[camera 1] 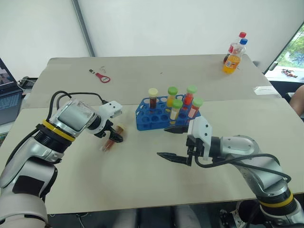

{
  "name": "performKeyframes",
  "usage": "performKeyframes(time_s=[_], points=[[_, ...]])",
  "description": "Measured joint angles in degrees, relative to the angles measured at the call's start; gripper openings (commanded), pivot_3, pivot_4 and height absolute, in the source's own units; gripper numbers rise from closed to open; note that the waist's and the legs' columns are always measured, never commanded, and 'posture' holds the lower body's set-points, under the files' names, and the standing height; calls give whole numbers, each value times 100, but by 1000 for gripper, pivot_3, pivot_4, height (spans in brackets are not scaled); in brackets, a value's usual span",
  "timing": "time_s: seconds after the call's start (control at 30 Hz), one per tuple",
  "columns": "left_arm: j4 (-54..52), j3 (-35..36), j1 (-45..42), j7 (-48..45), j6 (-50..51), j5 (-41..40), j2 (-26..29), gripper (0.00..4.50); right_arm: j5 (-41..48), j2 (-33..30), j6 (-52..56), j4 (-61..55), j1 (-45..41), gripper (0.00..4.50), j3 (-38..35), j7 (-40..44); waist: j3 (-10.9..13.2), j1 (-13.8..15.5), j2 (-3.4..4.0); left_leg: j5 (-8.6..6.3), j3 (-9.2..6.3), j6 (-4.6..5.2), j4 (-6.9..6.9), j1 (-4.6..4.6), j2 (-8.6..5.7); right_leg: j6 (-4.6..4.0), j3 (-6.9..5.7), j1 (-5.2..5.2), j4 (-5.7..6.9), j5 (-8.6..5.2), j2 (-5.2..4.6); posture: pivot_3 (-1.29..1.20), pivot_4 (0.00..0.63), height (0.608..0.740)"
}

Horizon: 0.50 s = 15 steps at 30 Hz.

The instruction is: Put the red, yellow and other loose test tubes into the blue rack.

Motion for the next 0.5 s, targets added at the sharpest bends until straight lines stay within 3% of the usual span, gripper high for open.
performKeyframes(time_s=[0.13, 0.23, 0.43, 0.5], points=[[127, -113, -48, 129, 138, 10, -62, 4500, -38, -240, 55, 4, 326, 4482, -146, -42, 0, 0, 0, 0, 1, 0, 0, 0, -1, 0, 3, -1, 7, 0, -1, 0, 150, 740], [127, -112, -32, 297, 182, 46, -141, 3661, -44, -296, 131, -17, 412, 4500, -246, -137, 0, 6, 0, 0, 2, -1, 1, 6, -1, 0, 5, 2, -1, 0, -3, 0, 150, 740], [200, 98, 107, 666, -19, 236, -392, 979, 80, -303, 420, -210, 551, 4500, -496, -279, -4, 38, 6, 1, 1, -1, 2, 16, -3, 0, 7, 10, -7, 0, -14, 0, 150, 740], [209, 150, 164, 701, -175, 260, -424, 861, 183, -317, 549, -298, 567, 4500, -619, -348, -6, 70, 10, 0, 1, -1, 2, 21, -5, 1, 7, 15, -6, 0, -19, 0, 150, 740]])
